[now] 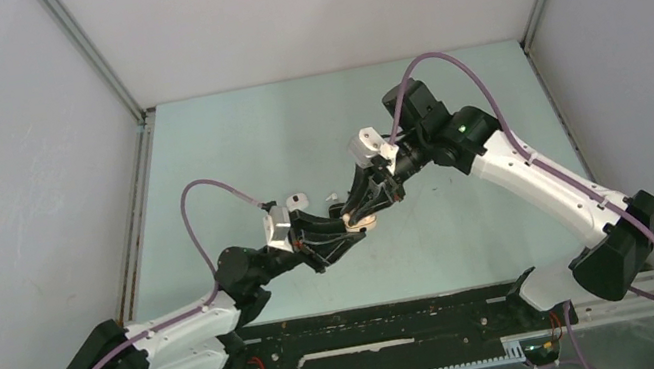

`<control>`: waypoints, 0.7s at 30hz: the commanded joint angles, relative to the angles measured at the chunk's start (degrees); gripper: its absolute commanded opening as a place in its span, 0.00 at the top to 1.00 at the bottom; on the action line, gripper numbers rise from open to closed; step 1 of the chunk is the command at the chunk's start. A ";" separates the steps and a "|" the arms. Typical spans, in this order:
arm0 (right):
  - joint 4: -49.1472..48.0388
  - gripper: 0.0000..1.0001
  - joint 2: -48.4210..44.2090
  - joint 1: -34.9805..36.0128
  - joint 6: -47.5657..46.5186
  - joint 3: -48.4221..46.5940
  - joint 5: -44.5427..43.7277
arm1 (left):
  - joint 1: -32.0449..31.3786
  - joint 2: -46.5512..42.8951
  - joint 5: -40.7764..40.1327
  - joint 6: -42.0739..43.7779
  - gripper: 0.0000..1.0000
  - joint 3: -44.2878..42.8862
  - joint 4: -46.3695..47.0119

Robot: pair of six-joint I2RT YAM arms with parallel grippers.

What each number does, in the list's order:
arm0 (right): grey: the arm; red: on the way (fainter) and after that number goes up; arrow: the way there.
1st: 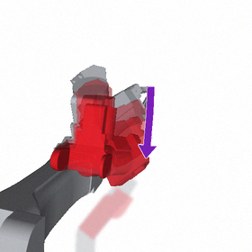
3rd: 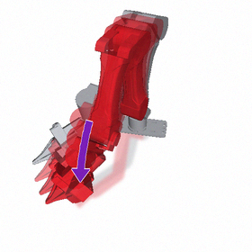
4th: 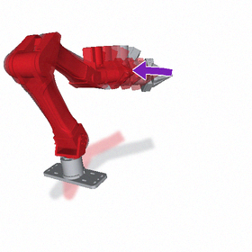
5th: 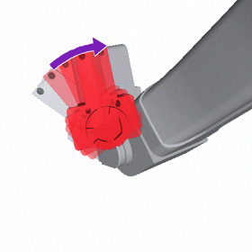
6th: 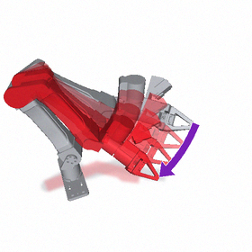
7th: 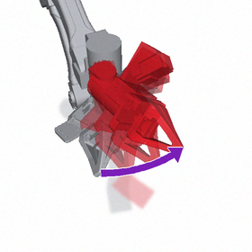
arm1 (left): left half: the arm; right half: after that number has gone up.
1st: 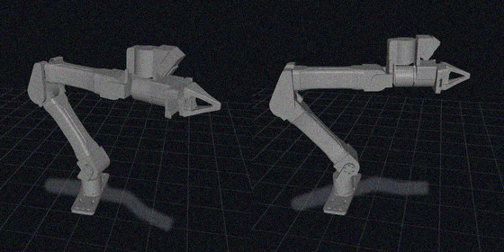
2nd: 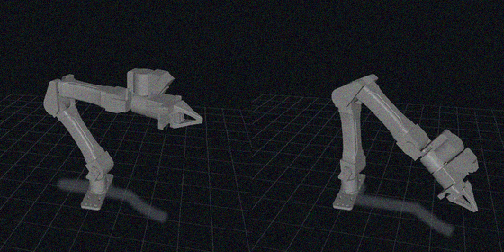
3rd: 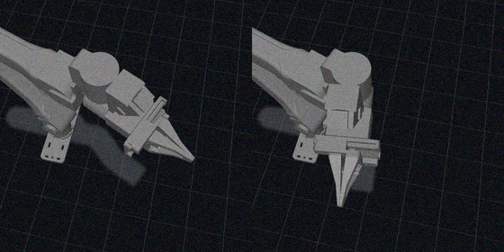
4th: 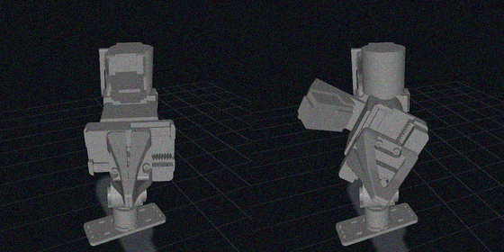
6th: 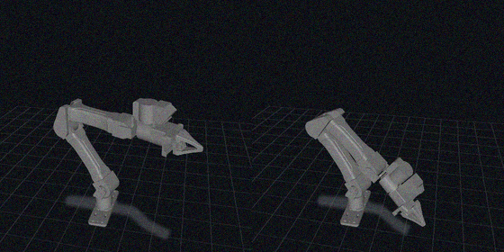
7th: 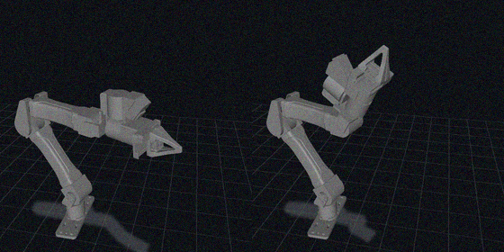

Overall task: Insert the wireless bluetooth earbuds into the charging case
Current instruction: Insert the left earbud into the left side groove of the charging case.

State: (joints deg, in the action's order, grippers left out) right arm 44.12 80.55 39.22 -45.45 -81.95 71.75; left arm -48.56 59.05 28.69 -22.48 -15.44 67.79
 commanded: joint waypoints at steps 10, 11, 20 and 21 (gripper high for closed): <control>-3.29 0.88 1.18 0.64 1.10 1.62 0.10 | 0.60 -1.66 -0.33 -0.37 1.00 0.78 6.21; -2.64 0.87 1.31 0.91 0.17 1.62 -0.31 | 0.65 -1.59 -0.50 -0.59 1.00 0.93 6.83; -1.47 0.74 1.08 0.87 -1.27 1.58 -1.73 | 1.14 -1.37 -0.22 -0.99 1.00 1.27 7.66; -1.53 0.73 1.06 0.89 -1.29 1.62 -1.96 | 1.15 -1.38 -0.21 -1.03 1.00 1.29 7.70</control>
State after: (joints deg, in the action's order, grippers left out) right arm 42.15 81.21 39.90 -45.69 -80.66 71.57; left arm -47.79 58.46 28.69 -23.03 -13.52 69.12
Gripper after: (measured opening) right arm 0.254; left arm 0.283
